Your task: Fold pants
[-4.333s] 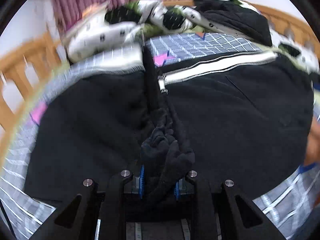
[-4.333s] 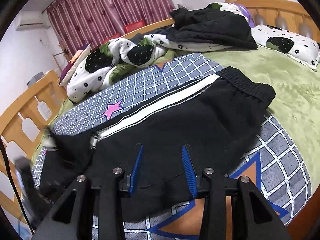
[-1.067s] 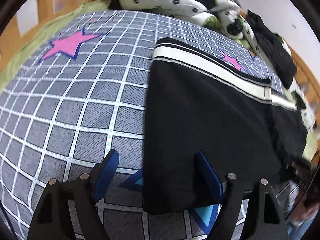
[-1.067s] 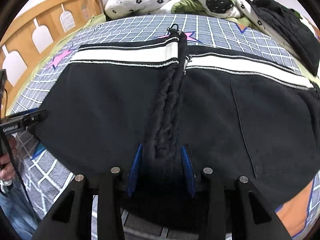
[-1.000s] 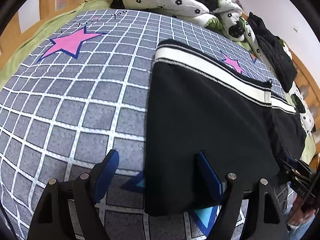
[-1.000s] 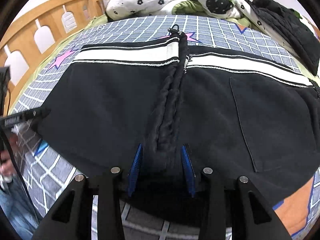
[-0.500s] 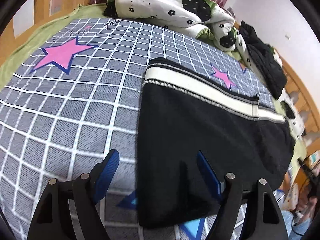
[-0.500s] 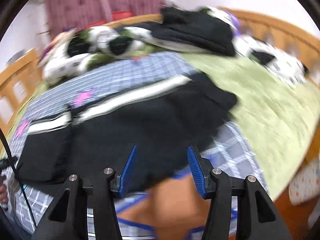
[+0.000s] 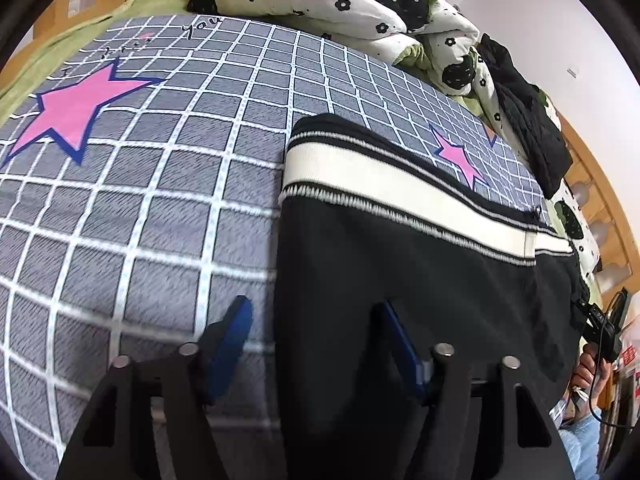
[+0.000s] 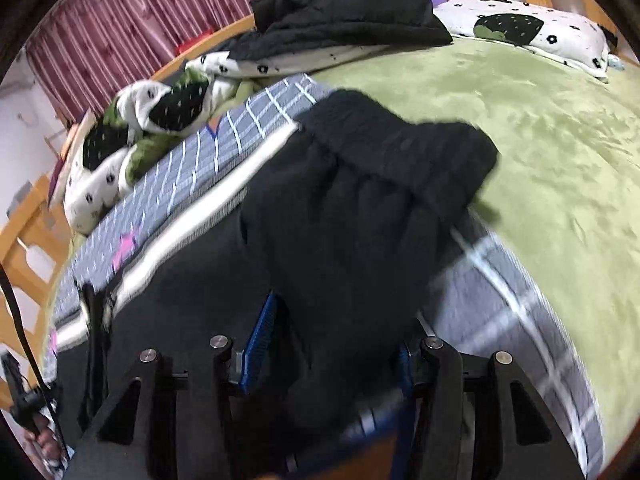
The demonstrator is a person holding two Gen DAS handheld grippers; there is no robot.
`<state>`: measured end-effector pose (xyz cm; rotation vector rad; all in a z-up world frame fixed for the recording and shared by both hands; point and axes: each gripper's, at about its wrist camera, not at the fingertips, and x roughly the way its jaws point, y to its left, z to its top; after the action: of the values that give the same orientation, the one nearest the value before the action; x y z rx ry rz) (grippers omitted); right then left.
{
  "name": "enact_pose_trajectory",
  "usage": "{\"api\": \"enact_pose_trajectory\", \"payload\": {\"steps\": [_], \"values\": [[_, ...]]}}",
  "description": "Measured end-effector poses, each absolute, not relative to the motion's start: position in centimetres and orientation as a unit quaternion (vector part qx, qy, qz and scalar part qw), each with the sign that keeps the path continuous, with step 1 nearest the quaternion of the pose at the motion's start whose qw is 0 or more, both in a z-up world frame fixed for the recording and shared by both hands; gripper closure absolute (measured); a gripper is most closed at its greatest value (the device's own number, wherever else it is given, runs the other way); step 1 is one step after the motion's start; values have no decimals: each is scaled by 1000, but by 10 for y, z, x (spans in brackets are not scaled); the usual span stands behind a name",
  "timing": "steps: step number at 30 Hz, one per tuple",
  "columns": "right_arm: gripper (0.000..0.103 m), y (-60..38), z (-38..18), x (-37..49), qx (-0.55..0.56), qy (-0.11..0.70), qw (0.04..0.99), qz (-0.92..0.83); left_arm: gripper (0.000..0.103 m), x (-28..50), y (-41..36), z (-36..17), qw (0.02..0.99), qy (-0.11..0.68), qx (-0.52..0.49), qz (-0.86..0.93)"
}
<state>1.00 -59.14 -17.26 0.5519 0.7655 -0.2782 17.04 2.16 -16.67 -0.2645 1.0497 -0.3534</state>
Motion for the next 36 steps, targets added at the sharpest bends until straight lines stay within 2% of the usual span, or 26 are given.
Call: {"api": "enact_pose_trajectory", "payload": {"steps": [1, 2, 3, 4, 6, 9, 14, 18, 22, 25, 28, 30, 32, 36], "values": [[51, -596, -172, 16, 274, 362, 881, -133, 62, 173, 19, -168, 840, 500, -127, -170], [53, -599, -172, 21, 280, 362, 879, -134, 69, 178, 13, -168, 835, 508, -129, -167], [68, -601, -172, 24, 282, 363, 878, -136, 76, 179, 11, -167, 836, 508, -127, -162], [76, -598, -168, 25, 268, 360, 882, -148, 92, 179, 7, -164, 839, 506, -121, -161], [89, -589, -153, 21, 234, 340, 898, -151, 93, 172, 1, -143, 854, 484, -104, -164], [91, -565, -114, 12, 193, 295, 926, -136, 93, 168, 7, -113, 858, 458, -139, -185], [93, -519, -50, 27, 134, 271, 943, -137, 94, 172, 3, -68, 865, 425, -169, -208], [93, -481, 4, 37, 127, 246, 954, -116, 94, 173, 18, -31, 868, 401, -188, -224], [93, -430, 45, 43, 106, 216, 968, -75, 94, 164, 73, 7, 894, 360, -184, -195], [93, -401, 54, 48, 118, 202, 972, -26, 93, 162, 119, 12, 906, 362, -166, -142], [93, -384, 33, 62, 127, 214, 968, 4, 93, 166, 151, -15, 911, 382, -138, -79], [92, -378, -5, 79, 119, 262, 957, 9, 93, 173, 165, -54, 900, 413, -132, -51], [92, -379, -64, 99, 113, 348, 930, 5, 93, 186, 178, -104, 873, 467, -139, -11], [90, -393, -149, 105, 117, 439, 890, -43, 91, 193, 190, -134, 856, 495, -152, 3]]}}
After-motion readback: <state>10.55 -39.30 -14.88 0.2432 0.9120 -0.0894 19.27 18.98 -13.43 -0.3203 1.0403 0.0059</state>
